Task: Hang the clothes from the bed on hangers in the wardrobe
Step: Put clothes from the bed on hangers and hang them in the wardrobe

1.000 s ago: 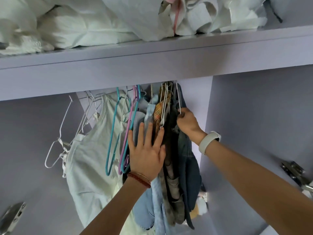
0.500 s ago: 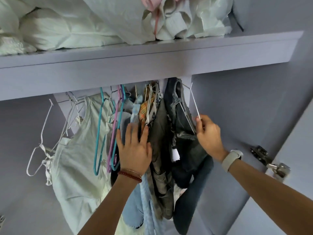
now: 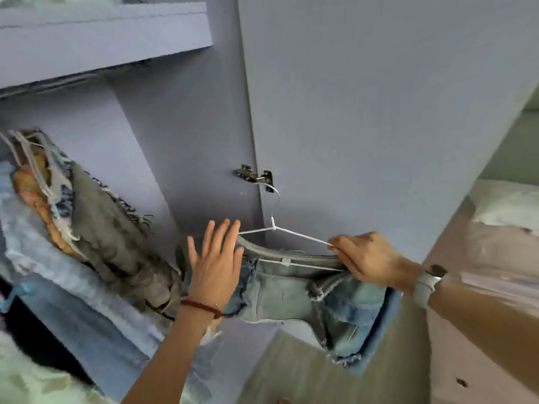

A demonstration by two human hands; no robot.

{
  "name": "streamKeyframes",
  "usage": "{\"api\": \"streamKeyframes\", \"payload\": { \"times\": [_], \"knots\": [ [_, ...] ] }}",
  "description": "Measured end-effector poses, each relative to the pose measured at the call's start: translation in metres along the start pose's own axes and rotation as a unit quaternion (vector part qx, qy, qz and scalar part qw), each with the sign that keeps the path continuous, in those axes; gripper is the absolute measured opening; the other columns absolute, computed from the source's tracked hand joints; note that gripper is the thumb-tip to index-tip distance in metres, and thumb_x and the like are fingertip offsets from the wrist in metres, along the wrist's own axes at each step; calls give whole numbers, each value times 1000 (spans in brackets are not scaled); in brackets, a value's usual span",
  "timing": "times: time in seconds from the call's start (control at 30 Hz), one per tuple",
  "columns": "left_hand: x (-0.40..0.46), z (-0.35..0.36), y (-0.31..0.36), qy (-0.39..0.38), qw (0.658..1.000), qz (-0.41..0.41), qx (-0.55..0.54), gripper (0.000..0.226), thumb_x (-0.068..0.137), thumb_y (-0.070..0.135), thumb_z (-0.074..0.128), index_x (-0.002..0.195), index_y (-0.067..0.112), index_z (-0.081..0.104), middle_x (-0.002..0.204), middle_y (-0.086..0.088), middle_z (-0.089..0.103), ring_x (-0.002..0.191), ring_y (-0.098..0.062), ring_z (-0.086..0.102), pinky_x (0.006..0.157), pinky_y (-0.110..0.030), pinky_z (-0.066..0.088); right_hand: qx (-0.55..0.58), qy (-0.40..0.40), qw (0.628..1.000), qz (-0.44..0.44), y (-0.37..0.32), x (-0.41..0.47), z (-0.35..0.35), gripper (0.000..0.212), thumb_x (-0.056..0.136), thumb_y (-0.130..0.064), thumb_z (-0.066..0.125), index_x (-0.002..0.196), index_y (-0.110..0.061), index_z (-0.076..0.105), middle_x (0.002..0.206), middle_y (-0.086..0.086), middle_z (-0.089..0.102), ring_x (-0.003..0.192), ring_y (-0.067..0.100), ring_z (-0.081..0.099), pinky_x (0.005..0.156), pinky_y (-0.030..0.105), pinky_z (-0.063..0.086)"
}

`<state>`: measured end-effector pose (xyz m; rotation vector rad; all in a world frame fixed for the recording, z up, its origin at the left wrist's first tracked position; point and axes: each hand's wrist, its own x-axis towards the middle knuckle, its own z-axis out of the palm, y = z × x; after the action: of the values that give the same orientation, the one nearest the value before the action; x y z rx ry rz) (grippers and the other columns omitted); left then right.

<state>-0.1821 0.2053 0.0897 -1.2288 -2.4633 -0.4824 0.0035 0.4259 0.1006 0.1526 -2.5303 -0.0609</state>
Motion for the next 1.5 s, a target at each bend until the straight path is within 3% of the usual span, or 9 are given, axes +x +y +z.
{"api": "streamKeyframes", "payload": {
  "times": [0.13,0.23,0.4,0.5,0.7,0.9,1.03,1.3,1.5],
  "knots": [
    [-12,33,66,-82,979,121,-145,31,90,29,34,92,16,63,80,-6,63,67,-33,63,67,-47,54,-79,-41,991,103,7,-98,-53,29,100,-29,21,96,-15,46,71,-1,65,46,18,57,34,25,42],
    [-31,60,129,-187,932,141,-277,30,89,43,28,86,29,53,82,1,55,68,-30,59,61,-42,50,-122,-25,963,238,-1,-170,-90,28,99,-32,23,95,-19,48,73,1,65,52,22,59,41,25,45],
    [-54,69,244,-159,893,152,-392,35,87,38,35,84,15,62,81,-3,63,69,-22,59,63,-28,41,-204,-2,870,449,-34,-270,-138,25,93,-29,39,84,-16,58,70,1,64,63,24,60,59,30,40],
    [-53,68,307,-143,883,216,-390,28,86,30,38,84,14,61,80,-5,62,66,-29,59,62,-33,41,-156,-19,798,582,-61,-319,-159,39,88,-39,34,79,-14,63,65,3,65,56,26,62,47,26,41],
    [-67,90,433,-228,834,348,-361,13,86,11,56,81,7,66,81,-7,63,68,-31,59,65,-31,39,-25,8,670,742,-115,-411,-189,43,87,-41,29,98,-13,61,82,12,67,76,33,62,63,32,39],
    [-146,109,560,-375,730,463,-335,13,90,9,55,92,4,66,98,-11,63,86,-30,59,70,-28,40,-49,61,500,862,-193,-490,-229,23,94,-25,46,97,-10,63,85,10,68,78,29,62,67,33,42],
    [-216,100,594,-427,652,541,-315,15,92,14,52,94,5,64,96,-9,62,81,-22,54,67,-24,35,-81,95,392,912,-271,-509,-236,20,94,-26,48,94,-10,60,78,9,67,73,25,61,66,35,45],
    [-311,78,573,-491,481,667,-287,16,90,19,56,95,8,66,92,-9,68,89,-26,60,72,-27,37,-166,154,208,952,-411,-466,-211,17,88,-20,59,78,-7,63,56,0,53,56,20,51,57,37,42],
    [-392,31,534,-552,379,666,-329,14,89,14,58,92,3,67,88,-11,69,86,-26,61,69,-20,34,-362,86,126,920,-500,-429,-234,19,80,-24,68,70,-9,63,59,6,62,52,29,59,52,29,42]
  ]
}}
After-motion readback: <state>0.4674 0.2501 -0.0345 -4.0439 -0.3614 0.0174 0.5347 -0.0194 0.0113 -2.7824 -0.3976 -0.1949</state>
